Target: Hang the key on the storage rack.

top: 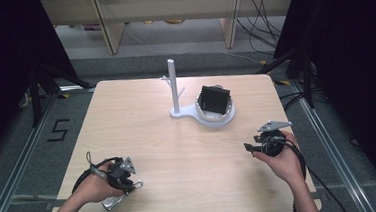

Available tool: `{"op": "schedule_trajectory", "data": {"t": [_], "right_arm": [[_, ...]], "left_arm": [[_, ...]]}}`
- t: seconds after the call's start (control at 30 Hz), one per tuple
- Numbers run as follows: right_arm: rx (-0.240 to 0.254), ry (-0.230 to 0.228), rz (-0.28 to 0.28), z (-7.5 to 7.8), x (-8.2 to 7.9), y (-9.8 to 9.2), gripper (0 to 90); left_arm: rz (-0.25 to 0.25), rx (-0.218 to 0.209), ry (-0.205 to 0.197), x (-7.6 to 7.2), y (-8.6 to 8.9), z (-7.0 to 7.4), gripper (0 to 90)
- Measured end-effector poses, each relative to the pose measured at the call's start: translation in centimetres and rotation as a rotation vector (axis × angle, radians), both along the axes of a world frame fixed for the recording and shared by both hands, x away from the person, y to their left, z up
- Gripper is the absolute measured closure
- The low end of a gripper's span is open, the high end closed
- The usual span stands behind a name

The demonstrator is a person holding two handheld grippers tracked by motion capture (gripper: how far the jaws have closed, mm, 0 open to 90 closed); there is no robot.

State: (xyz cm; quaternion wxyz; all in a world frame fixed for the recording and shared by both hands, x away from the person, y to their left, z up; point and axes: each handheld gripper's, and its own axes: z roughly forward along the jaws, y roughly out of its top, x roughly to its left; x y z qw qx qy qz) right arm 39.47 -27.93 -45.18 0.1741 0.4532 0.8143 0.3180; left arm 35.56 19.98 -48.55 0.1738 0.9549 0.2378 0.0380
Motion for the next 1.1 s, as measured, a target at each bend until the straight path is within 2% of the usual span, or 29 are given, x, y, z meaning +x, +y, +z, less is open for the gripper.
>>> {"op": "schedule_trajectory", "data": {"t": [0.07, 0.1, 0.13, 0.17, 0.2, 0.23, 0.27, 0.33, 0.47, 0.5, 0.57, 0.6, 0.67, 0.7, 0.77, 0.87, 0.9, 0.93, 1.0, 1.03, 1.1], "right_arm": [[-0.001, 0.002, 0.002, 0.0, 0.0, 0.0, 49.5], [0.000, 0.001, 0.002, 0.0, 0.0, 0.0, 49.5], [0.001, 0.001, 0.001, 0.1, 0.0, 0.0, 49.4], [0.000, 0.001, 0.000, 0.1, 0.0, 0.0, 49.4], [0.001, 0.001, 0.000, 0.1, 0.0, 0.1, 49.3], [0.004, 0.000, -0.003, 0.1, -0.1, 0.1, 49.3], [-0.002, -0.013, 0.005, 0.0, 0.0, 0.0, 49.2], [-0.008, -0.017, 0.011, 0.0, 0.0, -0.1, 49.0], [-0.009, -0.018, 0.008, 0.0, 0.0, -0.1, 48.6], [-0.002, 0.000, -0.001, 0.1, -0.1, 0.0, 48.4], [-0.002, 0.006, -0.007, 0.1, -0.1, 0.1, 48.1], [-0.005, 0.005, -0.002, 0.1, -0.1, 0.1, 48.0], [-0.005, 0.005, -0.003, 0.1, -0.1, 0.1, 47.8], [-0.008, 0.000, 0.000, 0.1, -0.1, 0.1, 47.8], [-0.008, -0.001, 0.000, 0.1, -0.1, 0.1, 47.7], [-0.012, -0.004, 0.002, 0.1, -0.1, 0.1, 47.7], [-0.014, -0.010, 0.000, 0.1, -0.1, 0.1, 47.6], [-0.014, -0.011, 0.000, 0.1, 0.0, 0.1, 47.6], [-0.013, -0.011, -0.001, 0.1, 0.0, 0.1, 47.6], [0.000, 0.009, -0.016, 0.1, -0.2, 0.3, 47.6], [-0.003, 0.005, -0.011, 0.1, -0.2, 0.3, 47.5]], "left_arm": [[-0.020, -0.017, -0.009, 0.1, 0.2, 0.5, 77.5], [0.000, -0.044, -0.026, 0.0, 0.2, 0.7, 83.7], [0.009, -0.026, -0.024, -0.2, 0.2, 0.6, 84.6], [-0.017, -0.014, -0.026, -0.1, 0.2, 0.6, 84.3], [-0.003, -0.030, -0.030, -0.2, 0.2, 0.5, 84.6], [-0.016, -0.022, -0.031, -0.2, 0.3, 0.5, 84.6], [-0.006, -0.015, -0.017, -0.2, 0.3, 0.6, 84.6], [-0.006, -0.038, -0.027, -0.4, 0.3, 0.5, 84.6], [-0.034, -0.022, -0.042, -0.7, 0.0, 0.5, 84.5], [-0.040, -0.020, -0.043, -0.8, -0.1, 0.5, 84.5], [-0.048, -0.007, -0.049, -1.0, -0.3, 0.6, 84.4], [-0.043, -0.010, -0.060, -1.1, -0.4, 0.5, 84.3], [-0.061, 0.008, -0.072, -1.2, -0.4, 0.6, 84.1], [-0.047, -0.006, -0.075, -1.4, -0.5, 0.4, 83.8], [-0.057, 0.008, -0.060, -1.5, -0.6, 0.1, 83.1], [-0.077, 0.031, -0.082, -1.8, -0.8, 0.2, 82.6], [-0.065, 0.023, -0.086, -1.9, -1.0, 0.1, 82.8], [-0.082, 0.043, -0.084, -1.9, -1.0, 0.2, 83.1], [-0.083, 0.037, -0.089, -1.8, -1.0, 0.2, 83.5], [-0.086, 0.040, -0.092, -1.8, -1.0, 0.2, 83.6], [-0.084, 0.042, -0.097, -1.9, -1.0, 0.2, 84.1]]}}
